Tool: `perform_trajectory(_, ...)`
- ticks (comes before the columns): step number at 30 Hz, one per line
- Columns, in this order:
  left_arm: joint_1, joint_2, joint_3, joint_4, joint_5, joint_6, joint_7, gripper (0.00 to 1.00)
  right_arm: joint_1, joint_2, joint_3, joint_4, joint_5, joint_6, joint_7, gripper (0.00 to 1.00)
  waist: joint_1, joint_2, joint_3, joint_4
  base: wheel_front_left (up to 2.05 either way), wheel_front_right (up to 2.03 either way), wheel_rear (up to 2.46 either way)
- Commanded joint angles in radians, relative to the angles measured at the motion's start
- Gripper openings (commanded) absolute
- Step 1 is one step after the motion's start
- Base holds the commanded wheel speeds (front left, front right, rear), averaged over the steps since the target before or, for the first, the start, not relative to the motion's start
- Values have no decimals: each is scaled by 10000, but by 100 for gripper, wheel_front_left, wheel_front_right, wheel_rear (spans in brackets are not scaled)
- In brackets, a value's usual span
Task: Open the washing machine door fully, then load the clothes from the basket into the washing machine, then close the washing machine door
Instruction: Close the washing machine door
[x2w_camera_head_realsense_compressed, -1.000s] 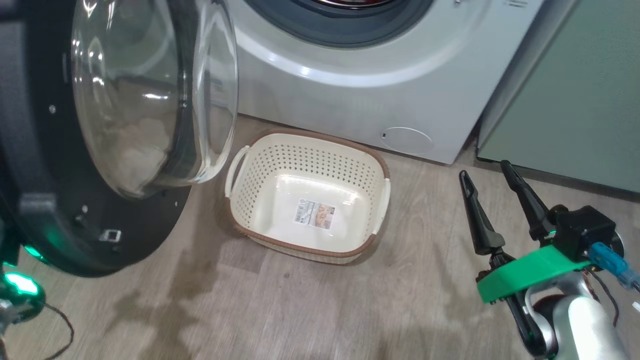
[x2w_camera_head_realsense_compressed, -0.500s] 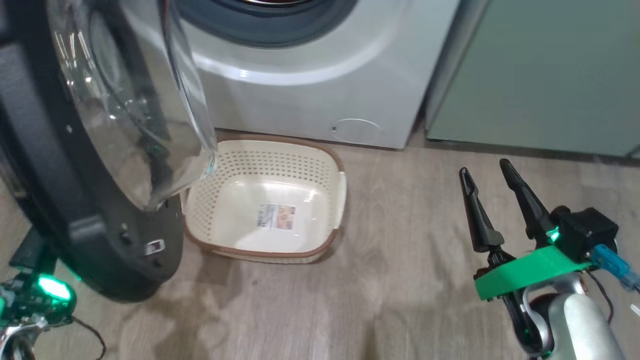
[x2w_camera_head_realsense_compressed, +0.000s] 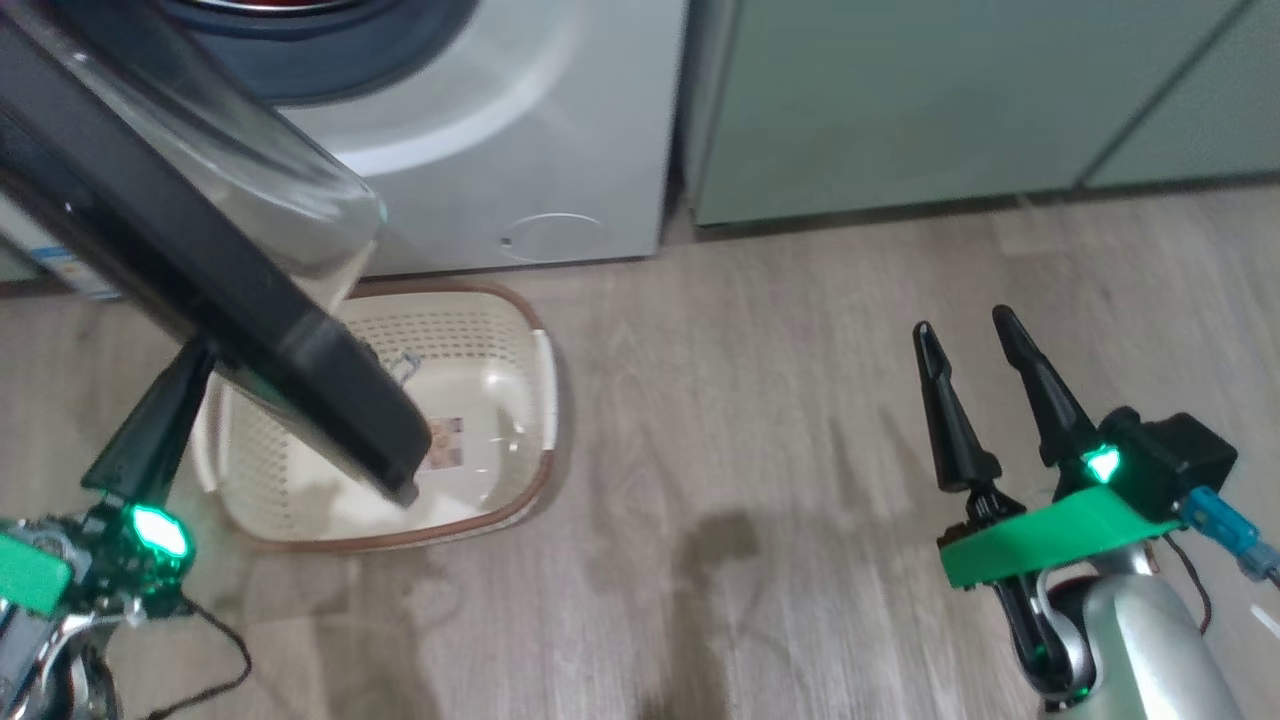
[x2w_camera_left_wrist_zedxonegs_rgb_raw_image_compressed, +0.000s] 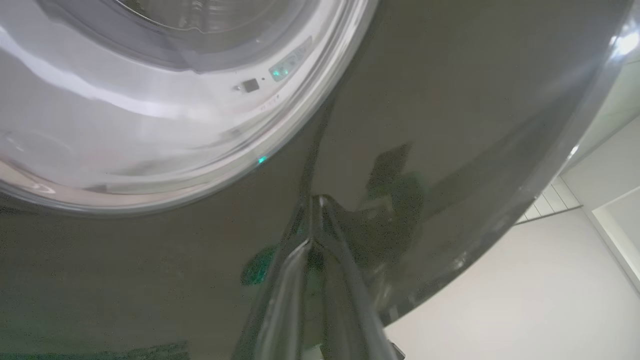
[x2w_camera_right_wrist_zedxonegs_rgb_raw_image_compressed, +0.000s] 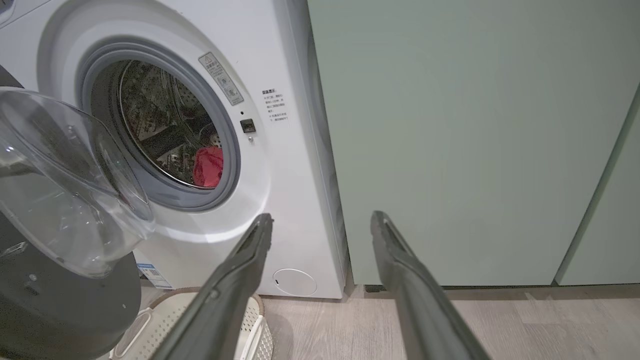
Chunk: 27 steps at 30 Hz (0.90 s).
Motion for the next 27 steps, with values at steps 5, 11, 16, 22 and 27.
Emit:
perform_trajectory(5, -1101, 441, 132, 1, 154, 32, 165, 0, -531, -3, 283, -144, 232, 0, -323, 100, 0, -1, 536, -1131, 0, 0, 0)
perform_trajectory(11, -2097, 831, 12, 542, 279, 237, 228, 0, -656, -3, 390, 11, 427, 0, -550, 100, 0, -1, 968, -1811, 0, 0, 0)
perform_trajectory(16, -3020, 1235, -66, 1130, 436, 449, 271, 0, -824, -3, 508, 117, 575, 0, -704, 100, 0, -1, 1315, -2322, 0, 0, 0)
perform_trajectory(22, -4103, 1591, -97, 1963, 546, 727, 221, 0, -953, -3, 627, 275, 797, 0, -855, 100, 0, -1, 1629, -2811, 0, 0, 0)
perform_trajectory(27, -4787, 1780, -73, 2602, 612, 761, 115, 0, -1006, -3, 649, 412, 888, 0, -923, 100, 0, -1, 1729, -3038, 0, 0, 0)
